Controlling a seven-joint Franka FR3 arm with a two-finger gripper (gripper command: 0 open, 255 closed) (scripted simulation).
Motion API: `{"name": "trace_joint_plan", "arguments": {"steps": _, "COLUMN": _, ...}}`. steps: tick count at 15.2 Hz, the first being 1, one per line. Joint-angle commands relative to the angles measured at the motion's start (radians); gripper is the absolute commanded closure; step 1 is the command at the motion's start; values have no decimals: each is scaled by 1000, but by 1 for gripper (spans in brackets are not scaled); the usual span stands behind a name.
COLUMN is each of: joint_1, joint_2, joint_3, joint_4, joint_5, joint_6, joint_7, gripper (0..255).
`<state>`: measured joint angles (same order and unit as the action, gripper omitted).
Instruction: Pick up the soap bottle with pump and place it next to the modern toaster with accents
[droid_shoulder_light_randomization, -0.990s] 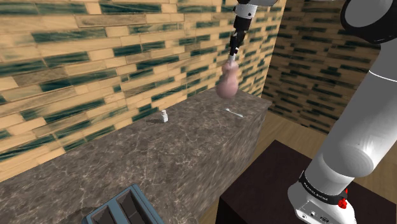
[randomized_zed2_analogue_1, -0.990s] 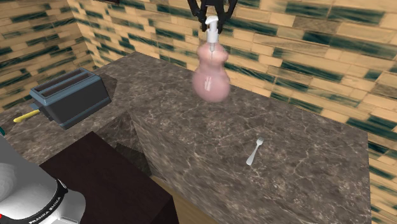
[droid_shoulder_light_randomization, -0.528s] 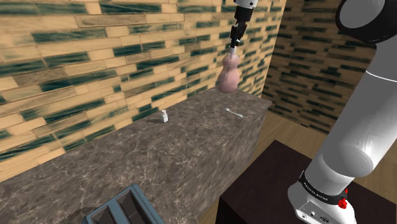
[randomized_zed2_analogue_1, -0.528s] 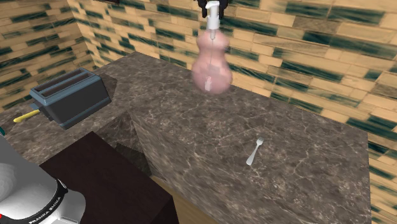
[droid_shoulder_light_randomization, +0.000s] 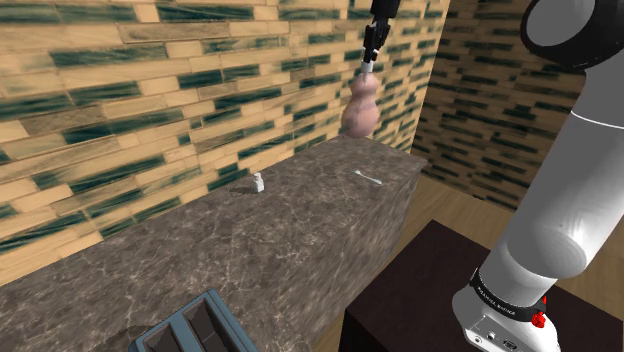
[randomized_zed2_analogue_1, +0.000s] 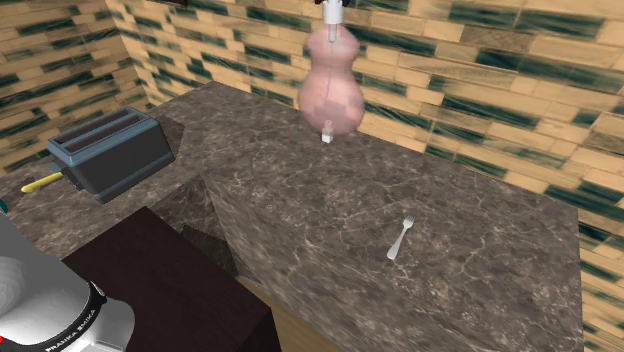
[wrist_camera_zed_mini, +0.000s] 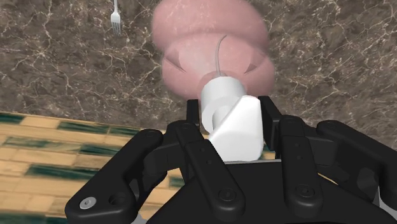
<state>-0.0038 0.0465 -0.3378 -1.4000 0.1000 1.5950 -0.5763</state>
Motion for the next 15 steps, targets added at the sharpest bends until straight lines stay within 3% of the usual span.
{"name": "trace_joint_plan", "arguments": {"steps": 1, "joint_1": 21, "joint_2": -56, "joint_3": 16, "joint_4": -53, "joint_5": -24, "joint_6": 5, "joint_7": 34, "gripper": 255}}
{"name": "trace_joint_plan", "arguments": {"steps": 8, "joint_1": 83, "joint_2": -292, "joint_3": 117, "joint_4": -311, "joint_5": -101, "joint_6": 42, "joint_7": 195, "gripper": 255}}
{"name": "trace_joint_plan", "arguments": {"steps": 15, "joint_1": 120, "joint_2": -474, "joint_3": 232, "joint_4": -485, "joint_5": -117, "joint_6": 37, "joint_7": 350, "gripper": 255}}
